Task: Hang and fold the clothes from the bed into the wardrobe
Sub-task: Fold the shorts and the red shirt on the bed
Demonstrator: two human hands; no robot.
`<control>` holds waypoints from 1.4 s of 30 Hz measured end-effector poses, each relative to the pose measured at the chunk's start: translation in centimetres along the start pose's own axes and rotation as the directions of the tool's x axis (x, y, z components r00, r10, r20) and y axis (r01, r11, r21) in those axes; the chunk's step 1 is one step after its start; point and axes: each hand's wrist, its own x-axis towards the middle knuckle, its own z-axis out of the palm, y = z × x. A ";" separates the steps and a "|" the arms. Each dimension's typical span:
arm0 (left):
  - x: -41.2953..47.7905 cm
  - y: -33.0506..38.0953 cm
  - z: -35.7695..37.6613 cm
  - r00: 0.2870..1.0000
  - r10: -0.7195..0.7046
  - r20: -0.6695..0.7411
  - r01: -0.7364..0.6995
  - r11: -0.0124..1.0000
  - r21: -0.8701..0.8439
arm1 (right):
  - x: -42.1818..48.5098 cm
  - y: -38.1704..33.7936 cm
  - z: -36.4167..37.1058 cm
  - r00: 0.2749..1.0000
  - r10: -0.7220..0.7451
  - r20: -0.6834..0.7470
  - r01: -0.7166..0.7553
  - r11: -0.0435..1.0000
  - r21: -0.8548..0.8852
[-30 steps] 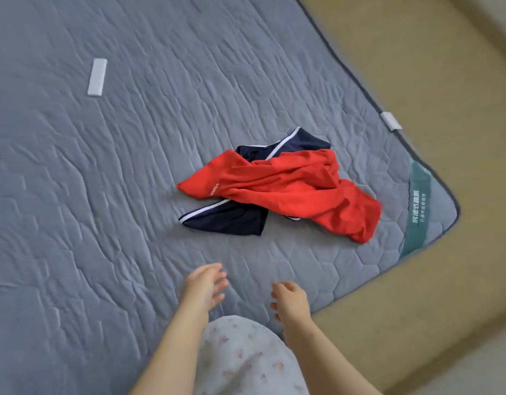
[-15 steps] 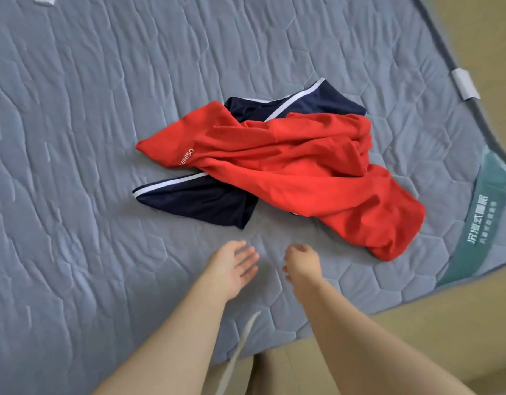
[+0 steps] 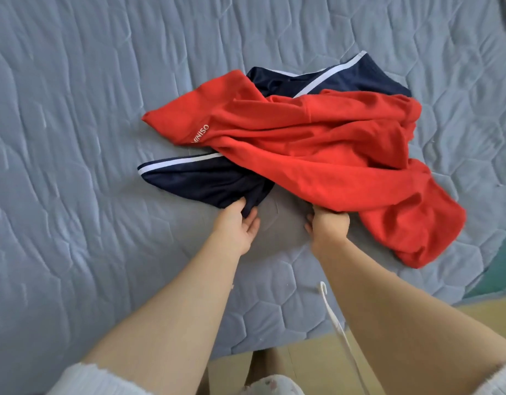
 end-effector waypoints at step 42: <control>-42.6 15.5 -16.2 0.605 0.698 0.383 -0.761 0.649 0.020 | -46.8 -11.3 3.4 0.539 -0.570 0.620 0.811 0.550 -0.199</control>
